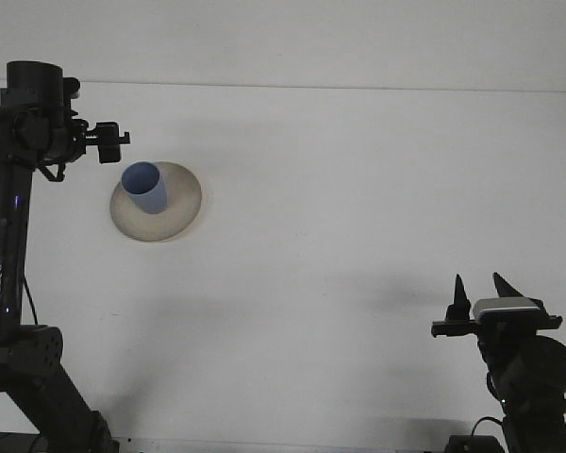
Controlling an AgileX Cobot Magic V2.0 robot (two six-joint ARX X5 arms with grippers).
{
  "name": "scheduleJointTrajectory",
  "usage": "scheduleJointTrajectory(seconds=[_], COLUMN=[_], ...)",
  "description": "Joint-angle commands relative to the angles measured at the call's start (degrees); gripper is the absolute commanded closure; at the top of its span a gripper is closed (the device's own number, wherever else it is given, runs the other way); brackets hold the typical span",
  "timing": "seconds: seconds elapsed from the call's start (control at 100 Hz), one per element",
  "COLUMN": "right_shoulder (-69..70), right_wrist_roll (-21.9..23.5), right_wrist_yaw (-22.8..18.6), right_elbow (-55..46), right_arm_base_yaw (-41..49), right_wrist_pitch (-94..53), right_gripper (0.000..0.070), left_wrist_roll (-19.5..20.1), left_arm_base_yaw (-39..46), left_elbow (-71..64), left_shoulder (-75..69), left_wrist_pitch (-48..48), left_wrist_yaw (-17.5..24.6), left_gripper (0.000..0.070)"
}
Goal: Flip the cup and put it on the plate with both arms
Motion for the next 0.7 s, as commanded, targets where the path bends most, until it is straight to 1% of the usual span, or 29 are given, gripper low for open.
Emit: scheduleJointTrajectory(seconds=[0.0,0.11,0.27,0.44,0.69], right_shoulder=[-0.02,-0.02,-0.02,-0.02,-0.02], right_wrist_roll=[-0.68,-0.68,-0.7,-0.7,-0.68], right_wrist_yaw=[0.0,0.0,0.0,0.0,0.0], right_elbow=[0.42,0.42,0.42,0.42,0.42], right_arm_base_yaw=[0.07,0.07,0.07,0.07,0.07], right_wrist_pitch=[0.42,0.35,0.42,0.5,0.48], right_gripper=[0.0295,0.0295,0.0295,0.0295,0.0295], left_wrist_roll=[-0.15,-0.28,-0.55,-1.81,-1.6], left_arm_base_yaw=[-0.02,-0.7,-1.53,-2.21,-3.02], left_elbow=[-0.79,-6.51,-19.78,-38.53,-65.4], left_shoulder=[-1.84,-8.24,-20.06,-35.54,-58.03], left_wrist_pitch=[-0.15,1.44,8.04,18.6,35.52], left_wrist_yaw=[0.44,0.44,0.44,0.44,0.63], left_gripper=[0.0269,0.0269,0.0268,0.0269,0.0268])
